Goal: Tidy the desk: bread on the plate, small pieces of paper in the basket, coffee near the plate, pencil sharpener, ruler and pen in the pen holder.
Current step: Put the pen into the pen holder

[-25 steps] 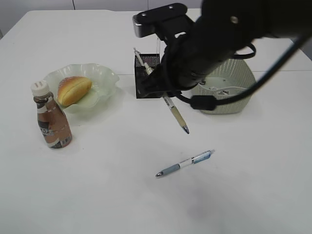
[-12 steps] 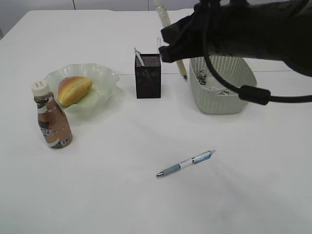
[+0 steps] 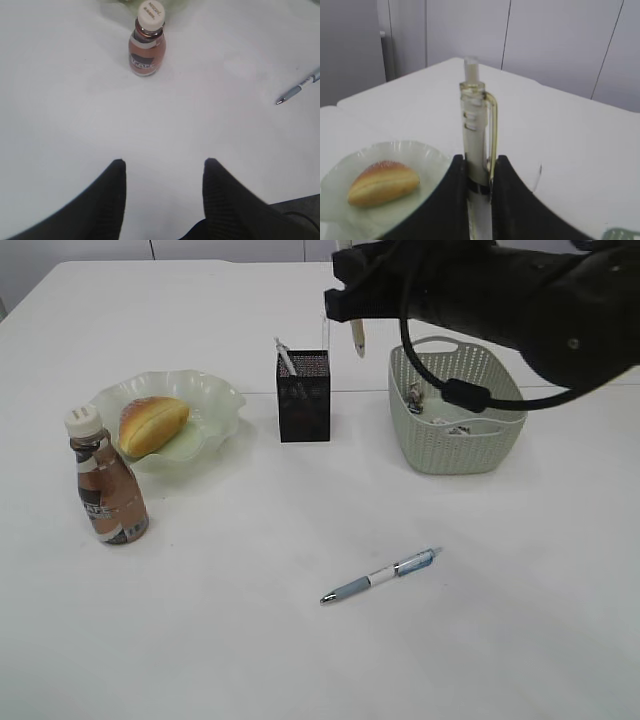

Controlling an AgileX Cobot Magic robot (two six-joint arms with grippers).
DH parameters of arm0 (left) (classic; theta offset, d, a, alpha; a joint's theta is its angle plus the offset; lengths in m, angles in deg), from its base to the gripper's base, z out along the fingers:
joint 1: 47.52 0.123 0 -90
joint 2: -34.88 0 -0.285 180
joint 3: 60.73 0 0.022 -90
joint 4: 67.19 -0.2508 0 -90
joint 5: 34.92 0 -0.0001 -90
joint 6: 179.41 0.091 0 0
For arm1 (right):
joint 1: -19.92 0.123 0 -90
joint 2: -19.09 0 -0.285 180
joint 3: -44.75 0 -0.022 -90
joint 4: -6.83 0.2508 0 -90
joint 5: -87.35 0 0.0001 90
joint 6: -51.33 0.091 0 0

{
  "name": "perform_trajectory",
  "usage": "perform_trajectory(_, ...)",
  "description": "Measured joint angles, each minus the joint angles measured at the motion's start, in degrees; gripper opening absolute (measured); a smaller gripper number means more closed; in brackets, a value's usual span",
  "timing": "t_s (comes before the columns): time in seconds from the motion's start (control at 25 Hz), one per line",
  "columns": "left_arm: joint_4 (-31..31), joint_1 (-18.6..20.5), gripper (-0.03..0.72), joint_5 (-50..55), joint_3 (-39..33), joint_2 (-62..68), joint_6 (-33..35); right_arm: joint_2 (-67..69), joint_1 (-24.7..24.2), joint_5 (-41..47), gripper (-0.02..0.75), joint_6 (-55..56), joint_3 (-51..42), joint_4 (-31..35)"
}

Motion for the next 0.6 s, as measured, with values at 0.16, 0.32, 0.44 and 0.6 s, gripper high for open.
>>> perform_trajectory(0.16,0.0,0.0,0.361,0.0,0.0,0.0,0.0,4.1,0.0,-5.3,0.092,0.0,3.1,2.2)
perform_trajectory(0.32,0.0,0.0,0.354,0.0,0.0,0.0,0.0,8.8,-0.8,-12.8,0.092,0.0,5.5,6.6)
perform_trajectory(0.44,0.0,0.0,0.339,0.0,0.0,0.0,0.0,12.2,-1.5,-14.0,0.092,0.0,8.3,7.7)
perform_trajectory(0.6,0.0,0.0,0.326,0.0,0.0,0.0,0.0,16.8,-2.0,-13.9,0.092,0.4,14.1,8.3)
